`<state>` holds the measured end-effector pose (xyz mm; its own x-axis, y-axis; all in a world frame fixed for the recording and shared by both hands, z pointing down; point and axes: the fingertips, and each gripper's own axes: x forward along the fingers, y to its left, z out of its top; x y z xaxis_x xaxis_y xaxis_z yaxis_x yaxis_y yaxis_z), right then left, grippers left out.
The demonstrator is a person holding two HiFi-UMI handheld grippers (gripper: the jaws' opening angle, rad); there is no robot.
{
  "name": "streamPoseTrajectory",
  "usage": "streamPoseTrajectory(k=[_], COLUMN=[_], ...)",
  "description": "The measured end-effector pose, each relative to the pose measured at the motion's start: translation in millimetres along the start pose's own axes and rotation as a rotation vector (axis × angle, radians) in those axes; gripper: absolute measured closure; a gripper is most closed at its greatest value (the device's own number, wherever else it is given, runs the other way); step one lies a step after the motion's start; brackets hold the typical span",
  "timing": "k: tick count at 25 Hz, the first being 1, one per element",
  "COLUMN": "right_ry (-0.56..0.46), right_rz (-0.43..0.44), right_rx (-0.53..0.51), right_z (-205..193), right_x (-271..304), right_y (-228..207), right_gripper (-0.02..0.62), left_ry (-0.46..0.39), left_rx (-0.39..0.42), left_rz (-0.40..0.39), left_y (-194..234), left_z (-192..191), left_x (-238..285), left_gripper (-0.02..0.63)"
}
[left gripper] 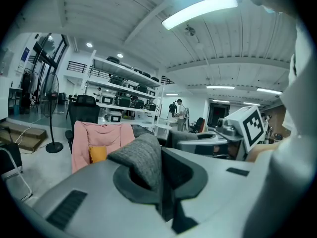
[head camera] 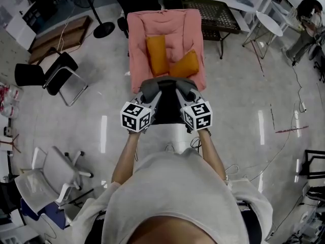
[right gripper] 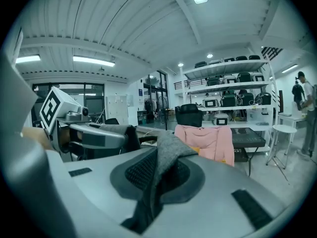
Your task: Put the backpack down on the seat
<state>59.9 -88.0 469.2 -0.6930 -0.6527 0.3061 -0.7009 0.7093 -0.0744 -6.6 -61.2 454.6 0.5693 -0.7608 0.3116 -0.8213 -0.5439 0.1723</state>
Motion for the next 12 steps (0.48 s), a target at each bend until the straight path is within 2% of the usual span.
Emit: streamPoseTrajectory(k=[12], right_ry=[0.033], right_rz=[0.015], right_rx=[0.033], right_z=[-3], right_x=[47], right_y=[-41], right_gripper=[0.568], left_ry=[0.033], left_rx=[-0.032], left_rz=[0.005], left_y=[38], left_z=[2], left_x=[47], left_gripper=[0.575])
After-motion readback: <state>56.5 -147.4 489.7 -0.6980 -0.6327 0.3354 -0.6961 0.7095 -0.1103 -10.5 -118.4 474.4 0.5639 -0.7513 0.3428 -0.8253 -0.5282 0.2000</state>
